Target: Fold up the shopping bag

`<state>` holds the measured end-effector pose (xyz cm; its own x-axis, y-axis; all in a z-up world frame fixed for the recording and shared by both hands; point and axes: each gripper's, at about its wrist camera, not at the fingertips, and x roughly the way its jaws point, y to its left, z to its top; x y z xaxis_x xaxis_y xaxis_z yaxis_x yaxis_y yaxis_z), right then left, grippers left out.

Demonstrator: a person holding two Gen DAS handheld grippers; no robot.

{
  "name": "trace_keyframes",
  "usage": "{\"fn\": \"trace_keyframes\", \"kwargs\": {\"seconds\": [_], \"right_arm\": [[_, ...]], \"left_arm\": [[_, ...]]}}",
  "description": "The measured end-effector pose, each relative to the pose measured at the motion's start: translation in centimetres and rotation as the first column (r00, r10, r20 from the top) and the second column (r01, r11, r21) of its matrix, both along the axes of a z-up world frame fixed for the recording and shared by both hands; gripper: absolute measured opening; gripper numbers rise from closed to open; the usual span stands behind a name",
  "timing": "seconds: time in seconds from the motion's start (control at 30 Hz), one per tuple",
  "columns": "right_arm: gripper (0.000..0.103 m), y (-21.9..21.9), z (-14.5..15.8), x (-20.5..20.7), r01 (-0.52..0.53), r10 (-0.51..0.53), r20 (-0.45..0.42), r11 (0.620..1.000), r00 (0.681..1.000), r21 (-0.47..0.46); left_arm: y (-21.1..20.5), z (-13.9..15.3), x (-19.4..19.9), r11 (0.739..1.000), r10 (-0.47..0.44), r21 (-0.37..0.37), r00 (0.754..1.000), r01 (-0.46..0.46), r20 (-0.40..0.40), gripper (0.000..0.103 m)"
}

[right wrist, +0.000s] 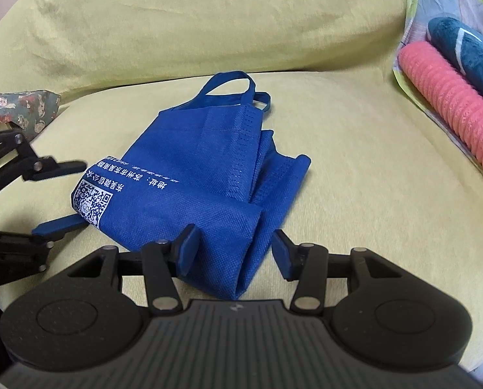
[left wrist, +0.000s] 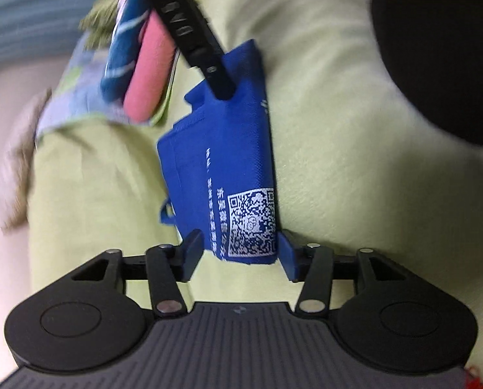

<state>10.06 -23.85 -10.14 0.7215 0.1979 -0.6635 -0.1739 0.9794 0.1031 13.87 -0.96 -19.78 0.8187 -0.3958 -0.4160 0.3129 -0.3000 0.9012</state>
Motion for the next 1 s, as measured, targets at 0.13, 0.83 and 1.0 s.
{"fn": "trace_keyframes", "kwargs": {"seconds": [0.13, 0.83, 1.0], "right_arm": [[0.044, 0.0, 0.1, 0.1, -0.023, 0.023, 0.004, 1.0, 1.0, -0.015], [0.045, 1.7, 1.4, -0.8, -0.22, 0.256, 0.121, 0.943, 0.959, -0.251], [0.052, 2.2, 2.0, -3.1, -0.354, 0.445, 0.167, 0.849, 0.88, -0.392]], "left_arm": [[0.3, -0.6, 0.5, 0.999, -0.047, -0.006, 0.999, 0.047, 0.013, 0.055], [-2.4, 5.9, 8.7, 0.994, 0.098, 0.093, 0.872, -0.06, -0.48, 0.045], [-2.1, 6.0, 9.1, 0.993, 0.101, 0.099, 0.857, -0.059, -0.505, 0.045]]}}
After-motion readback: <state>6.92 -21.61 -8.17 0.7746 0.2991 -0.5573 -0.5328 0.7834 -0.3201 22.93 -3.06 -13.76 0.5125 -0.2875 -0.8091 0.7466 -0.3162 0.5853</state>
